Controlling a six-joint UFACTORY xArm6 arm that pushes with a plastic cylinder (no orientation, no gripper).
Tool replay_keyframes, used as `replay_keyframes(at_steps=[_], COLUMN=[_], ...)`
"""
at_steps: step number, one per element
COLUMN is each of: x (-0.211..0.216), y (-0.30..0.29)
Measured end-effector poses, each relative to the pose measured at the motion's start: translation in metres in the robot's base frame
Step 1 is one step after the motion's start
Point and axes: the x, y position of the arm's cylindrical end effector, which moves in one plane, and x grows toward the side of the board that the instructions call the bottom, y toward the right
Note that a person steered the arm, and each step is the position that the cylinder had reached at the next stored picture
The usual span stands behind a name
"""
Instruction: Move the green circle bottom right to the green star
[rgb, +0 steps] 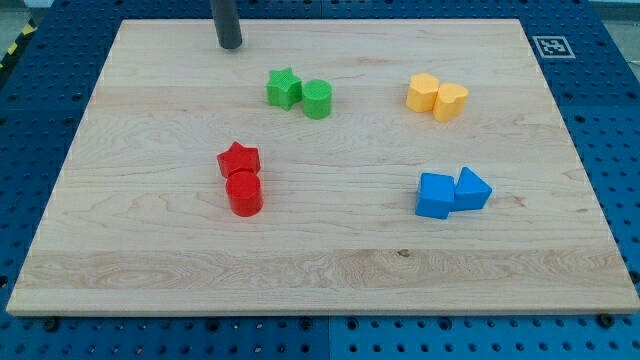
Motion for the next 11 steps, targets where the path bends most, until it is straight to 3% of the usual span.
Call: replay_keyframes(at_steps=[1,3,4,8,9,11], x=[0.000,0.019,0.057,0.128,0.131,0.082], y=[0.000,0.122,0.126,0.142,0.141,0.098])
